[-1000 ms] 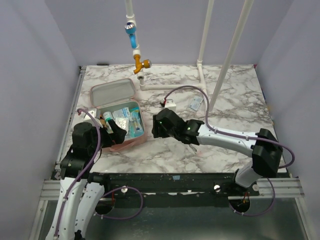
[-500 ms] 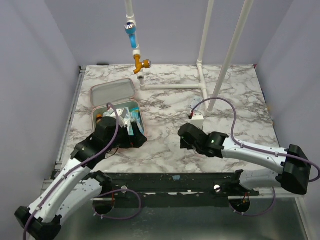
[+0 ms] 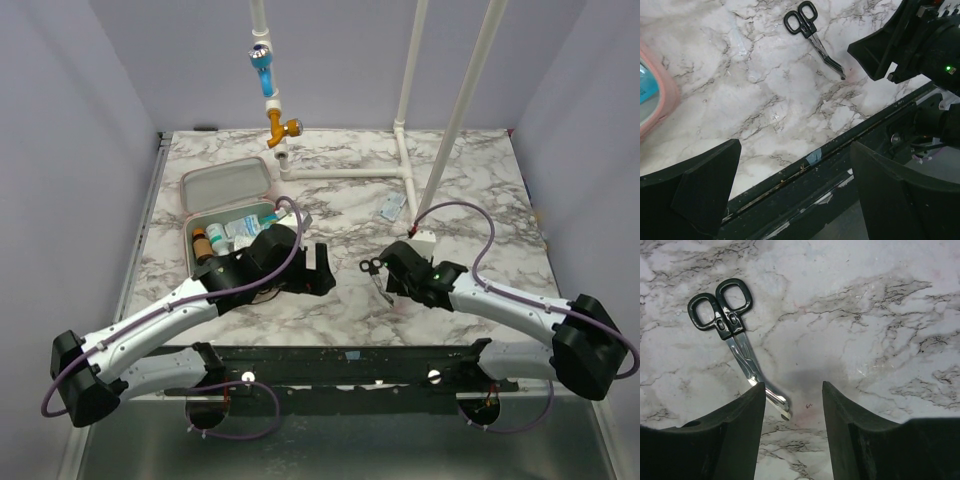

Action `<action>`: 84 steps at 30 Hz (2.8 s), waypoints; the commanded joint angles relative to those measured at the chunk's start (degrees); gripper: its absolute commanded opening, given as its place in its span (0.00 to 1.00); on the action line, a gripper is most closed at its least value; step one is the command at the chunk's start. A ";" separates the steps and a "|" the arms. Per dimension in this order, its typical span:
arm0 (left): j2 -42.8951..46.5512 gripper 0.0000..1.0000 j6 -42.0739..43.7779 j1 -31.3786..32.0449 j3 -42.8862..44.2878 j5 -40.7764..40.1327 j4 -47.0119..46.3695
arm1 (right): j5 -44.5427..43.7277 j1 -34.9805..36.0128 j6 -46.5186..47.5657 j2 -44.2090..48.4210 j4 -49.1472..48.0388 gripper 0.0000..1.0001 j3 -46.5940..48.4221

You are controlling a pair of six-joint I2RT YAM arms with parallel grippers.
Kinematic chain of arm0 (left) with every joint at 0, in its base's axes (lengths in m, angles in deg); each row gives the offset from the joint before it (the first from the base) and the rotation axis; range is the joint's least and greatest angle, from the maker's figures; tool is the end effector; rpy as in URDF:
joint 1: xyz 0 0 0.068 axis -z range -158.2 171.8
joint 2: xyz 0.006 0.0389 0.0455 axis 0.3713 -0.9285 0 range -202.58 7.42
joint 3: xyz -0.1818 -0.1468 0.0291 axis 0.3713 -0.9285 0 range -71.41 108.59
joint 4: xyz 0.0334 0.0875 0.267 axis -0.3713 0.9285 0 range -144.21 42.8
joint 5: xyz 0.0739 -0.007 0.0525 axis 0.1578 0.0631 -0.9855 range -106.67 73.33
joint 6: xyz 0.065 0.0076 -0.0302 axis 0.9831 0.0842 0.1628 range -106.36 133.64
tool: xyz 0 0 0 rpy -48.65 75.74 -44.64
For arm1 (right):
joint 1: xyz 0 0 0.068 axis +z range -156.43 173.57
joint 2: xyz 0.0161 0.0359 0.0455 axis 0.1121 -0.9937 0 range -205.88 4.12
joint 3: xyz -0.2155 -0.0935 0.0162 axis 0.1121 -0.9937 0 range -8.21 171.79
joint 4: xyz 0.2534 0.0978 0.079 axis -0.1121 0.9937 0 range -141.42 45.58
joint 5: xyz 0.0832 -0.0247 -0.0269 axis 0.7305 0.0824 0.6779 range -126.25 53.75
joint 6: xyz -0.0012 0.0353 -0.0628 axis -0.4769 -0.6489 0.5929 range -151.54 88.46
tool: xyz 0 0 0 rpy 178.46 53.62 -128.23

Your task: Organize the medicine kit

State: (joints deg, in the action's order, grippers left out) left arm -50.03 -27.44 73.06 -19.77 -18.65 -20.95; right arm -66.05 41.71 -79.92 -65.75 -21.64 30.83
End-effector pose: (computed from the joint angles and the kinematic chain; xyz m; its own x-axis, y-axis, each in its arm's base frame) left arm 0.1738 -0.2133 0.2518 -0.7985 -0.0540 -0.5996 0.3159 0.8102 -0.4937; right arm 0.1988 0.1775 0.1299 -0.7477 0.1378 -0.6496 0.1135 0.9904 0.0794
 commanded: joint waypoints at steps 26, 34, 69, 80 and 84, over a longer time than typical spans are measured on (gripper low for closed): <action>-4.03 0.94 -3.57 3.65 -0.74 -2.86 -3.12 | 14.51 -1.20 3.55 -8.86 -14.37 0.38 -9.14; -3.85 0.94 -3.53 3.58 -1.58 -2.86 -3.48 | 17.09 -0.34 3.60 -5.44 -14.40 0.40 -11.29; -0.91 0.94 -3.18 3.58 -5.01 -5.23 -2.78 | 6.39 14.82 -6.76 -22.22 -7.28 0.02 -4.60; 1.08 0.94 -3.88 3.58 -5.32 -6.63 -1.60 | 5.02 24.62 -12.85 -21.57 -5.30 0.01 -3.63; 1.36 0.94 -4.03 3.58 -5.64 -6.66 -1.44 | 5.43 26.46 -14.46 -17.24 -6.06 0.01 -5.78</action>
State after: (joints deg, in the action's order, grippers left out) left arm -49.77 -30.85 76.30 -24.66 -23.59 -23.05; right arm -72.92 65.31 -89.56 -82.47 -34.91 30.59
